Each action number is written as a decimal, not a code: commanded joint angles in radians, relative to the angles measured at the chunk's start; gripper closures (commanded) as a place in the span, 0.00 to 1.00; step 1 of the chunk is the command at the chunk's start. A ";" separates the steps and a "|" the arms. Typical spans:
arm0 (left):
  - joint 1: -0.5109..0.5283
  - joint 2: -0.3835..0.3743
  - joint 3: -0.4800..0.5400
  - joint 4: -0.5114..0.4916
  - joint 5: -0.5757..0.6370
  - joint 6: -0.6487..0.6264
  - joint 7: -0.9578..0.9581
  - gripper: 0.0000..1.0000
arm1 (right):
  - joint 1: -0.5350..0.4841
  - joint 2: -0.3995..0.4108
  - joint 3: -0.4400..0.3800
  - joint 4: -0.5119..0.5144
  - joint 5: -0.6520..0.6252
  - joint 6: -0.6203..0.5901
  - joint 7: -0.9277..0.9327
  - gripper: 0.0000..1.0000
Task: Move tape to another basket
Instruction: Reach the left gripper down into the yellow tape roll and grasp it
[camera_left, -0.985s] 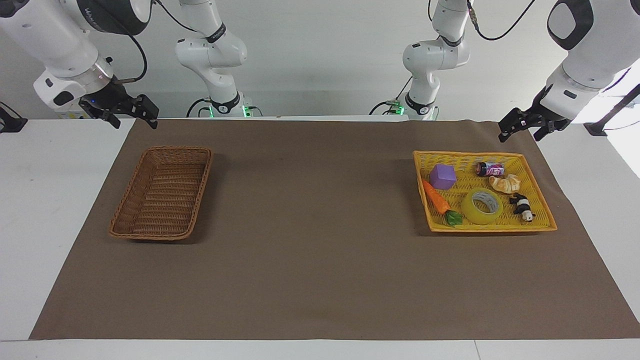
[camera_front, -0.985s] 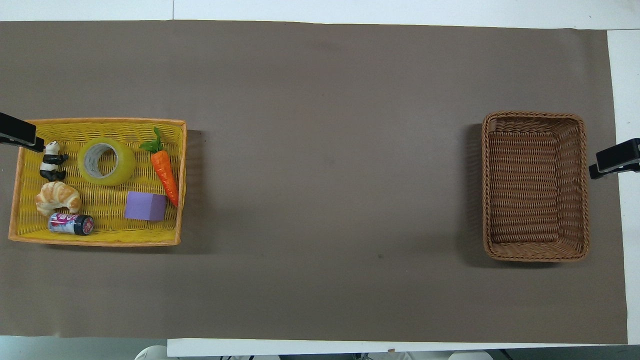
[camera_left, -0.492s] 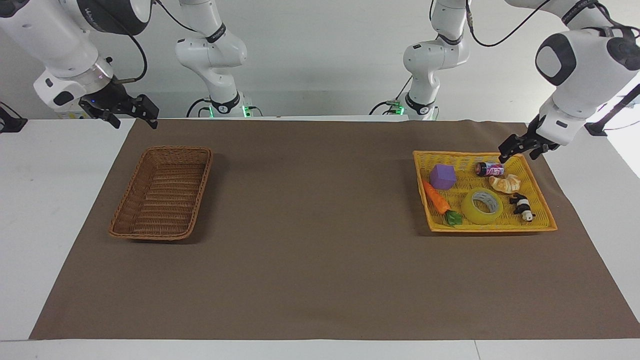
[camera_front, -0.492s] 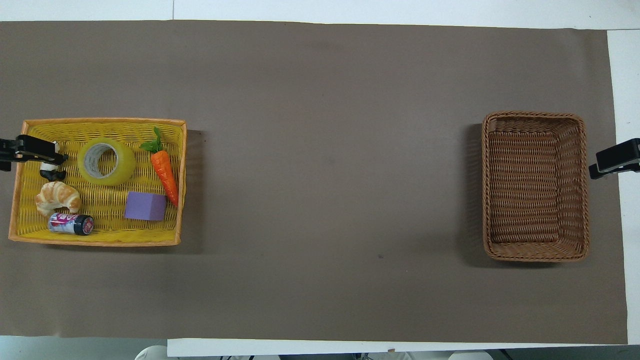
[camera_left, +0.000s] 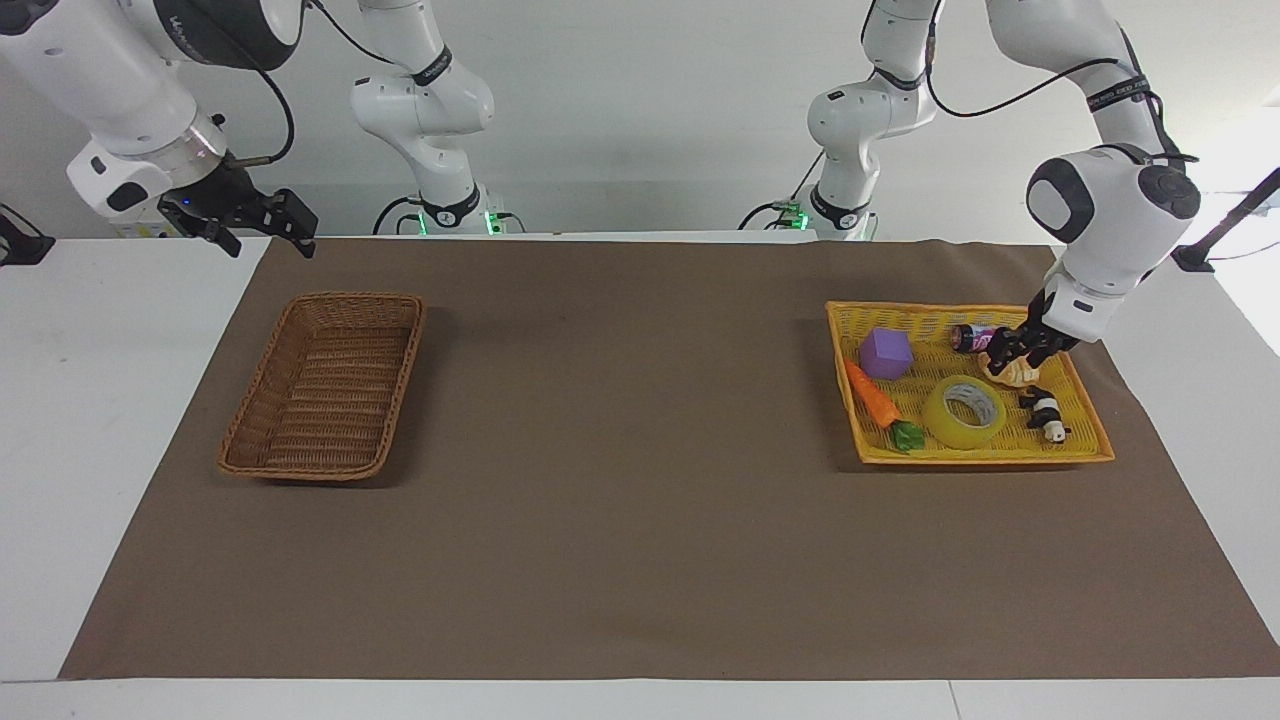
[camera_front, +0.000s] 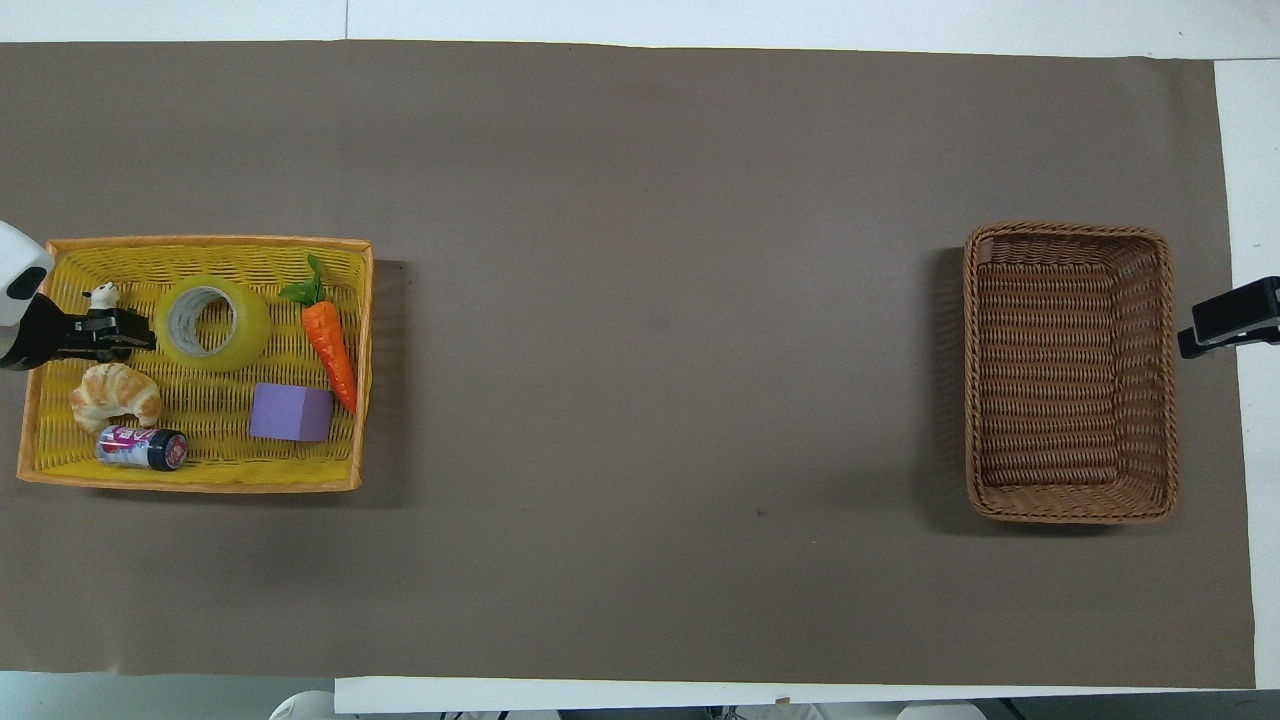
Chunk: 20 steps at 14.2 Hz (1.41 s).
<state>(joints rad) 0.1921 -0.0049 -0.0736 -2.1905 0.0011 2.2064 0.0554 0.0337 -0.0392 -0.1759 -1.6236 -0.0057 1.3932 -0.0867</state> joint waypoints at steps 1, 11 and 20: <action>-0.042 0.037 -0.002 0.000 0.008 0.047 -0.002 0.32 | -0.005 -0.019 0.004 -0.021 -0.004 0.007 -0.016 0.01; -0.029 0.124 -0.002 -0.011 0.010 0.133 0.020 0.41 | -0.005 -0.019 0.004 -0.022 -0.004 0.007 -0.016 0.01; -0.026 0.163 -0.002 -0.011 0.010 0.147 0.021 0.77 | -0.005 -0.019 0.004 -0.021 -0.004 0.007 -0.016 0.01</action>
<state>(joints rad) 0.1640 0.1519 -0.0770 -2.1926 0.0013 2.3303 0.0637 0.0337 -0.0392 -0.1759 -1.6236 -0.0057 1.3932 -0.0867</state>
